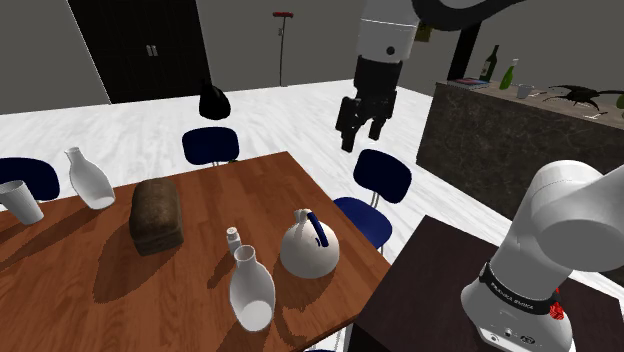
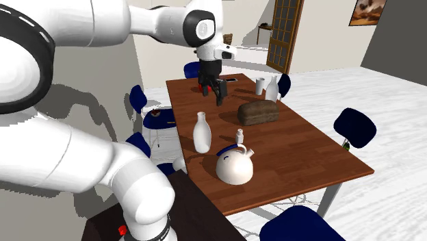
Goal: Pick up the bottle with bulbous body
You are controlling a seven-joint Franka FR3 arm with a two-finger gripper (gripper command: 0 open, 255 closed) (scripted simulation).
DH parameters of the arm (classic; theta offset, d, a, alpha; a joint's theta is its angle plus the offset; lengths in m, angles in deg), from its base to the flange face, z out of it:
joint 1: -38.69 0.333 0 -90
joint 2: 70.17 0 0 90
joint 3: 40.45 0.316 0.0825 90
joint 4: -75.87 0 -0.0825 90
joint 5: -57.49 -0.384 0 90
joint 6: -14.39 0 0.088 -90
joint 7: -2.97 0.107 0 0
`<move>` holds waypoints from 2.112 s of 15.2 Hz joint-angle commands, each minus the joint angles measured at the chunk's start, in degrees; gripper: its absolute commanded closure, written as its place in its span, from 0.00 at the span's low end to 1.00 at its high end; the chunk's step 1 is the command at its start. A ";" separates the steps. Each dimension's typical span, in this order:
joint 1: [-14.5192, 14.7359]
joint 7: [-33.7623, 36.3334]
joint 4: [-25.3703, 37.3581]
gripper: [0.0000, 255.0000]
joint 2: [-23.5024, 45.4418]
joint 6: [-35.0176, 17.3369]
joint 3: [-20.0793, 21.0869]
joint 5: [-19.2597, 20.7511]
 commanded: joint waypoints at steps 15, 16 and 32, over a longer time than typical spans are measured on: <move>0.15 20.72 8.03 0.00 29.47 -19.91 16.84 4.87; 0.18 22.46 9.17 0.00 31.83 -20.77 17.64 6.22; 5.69 39.02 19.84 0.00 55.87 -29.05 17.96 22.76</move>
